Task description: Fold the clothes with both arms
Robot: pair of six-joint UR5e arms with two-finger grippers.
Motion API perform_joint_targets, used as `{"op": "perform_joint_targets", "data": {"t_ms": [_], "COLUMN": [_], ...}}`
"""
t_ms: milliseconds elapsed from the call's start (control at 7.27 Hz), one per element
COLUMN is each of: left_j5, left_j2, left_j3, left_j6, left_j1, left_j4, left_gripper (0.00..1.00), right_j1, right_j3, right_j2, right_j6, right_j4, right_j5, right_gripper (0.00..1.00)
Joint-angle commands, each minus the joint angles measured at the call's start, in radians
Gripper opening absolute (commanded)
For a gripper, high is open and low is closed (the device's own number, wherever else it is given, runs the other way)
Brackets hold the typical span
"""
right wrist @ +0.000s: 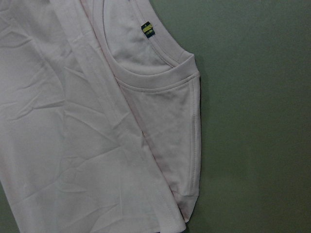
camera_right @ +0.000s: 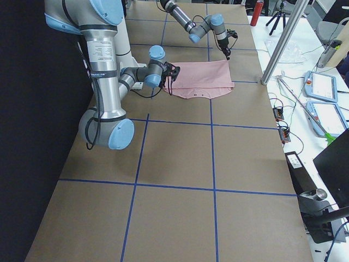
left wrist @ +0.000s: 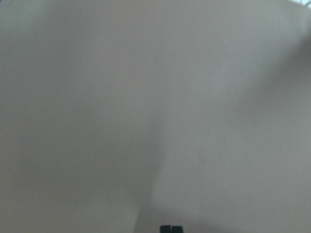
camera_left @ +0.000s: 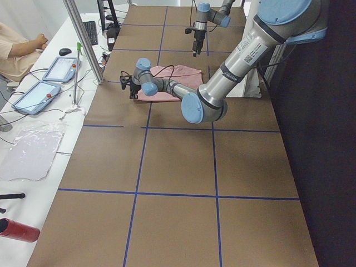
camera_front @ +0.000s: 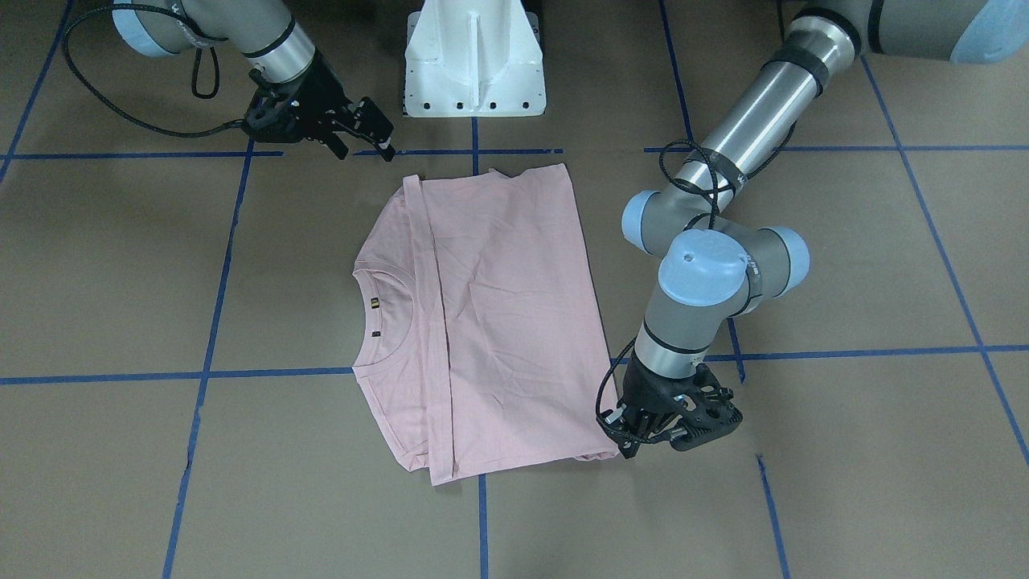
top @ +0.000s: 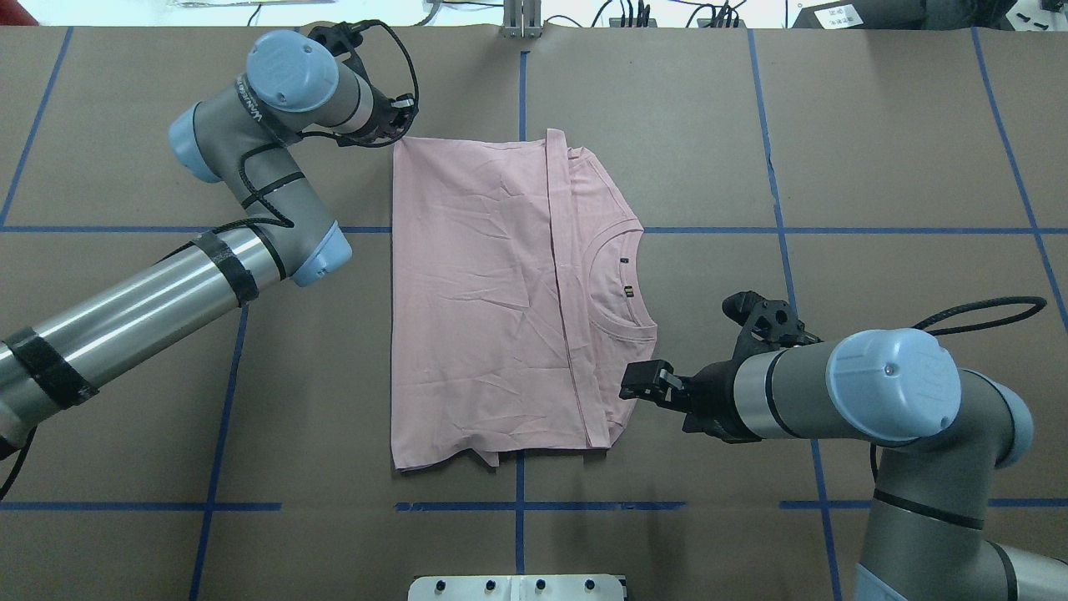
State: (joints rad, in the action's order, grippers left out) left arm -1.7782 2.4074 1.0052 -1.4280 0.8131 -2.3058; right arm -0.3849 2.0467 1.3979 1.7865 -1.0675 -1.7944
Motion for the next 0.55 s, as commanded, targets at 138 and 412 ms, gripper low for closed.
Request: {"op": "perform_joint_targets", "data": {"t_ms": [138,412], "left_j5": [-0.079,-0.092], "left_j2": [-0.162,-0.174], "left_j3": [0.287,0.300], "left_j6": [-0.052,-0.089], "left_j1": [-0.014,-0.026], "left_j4": [-0.003,-0.006], "left_gripper": [0.52,0.53], "right_j1": [0.032,0.089], "right_j3": [-0.164,-0.207], "right_j2": [-0.168,-0.188], "right_j6": [0.144,0.174], "right_j4": [-0.008,-0.061], "right_j5": [0.073,0.157], "right_gripper": [1.00,0.95]}}
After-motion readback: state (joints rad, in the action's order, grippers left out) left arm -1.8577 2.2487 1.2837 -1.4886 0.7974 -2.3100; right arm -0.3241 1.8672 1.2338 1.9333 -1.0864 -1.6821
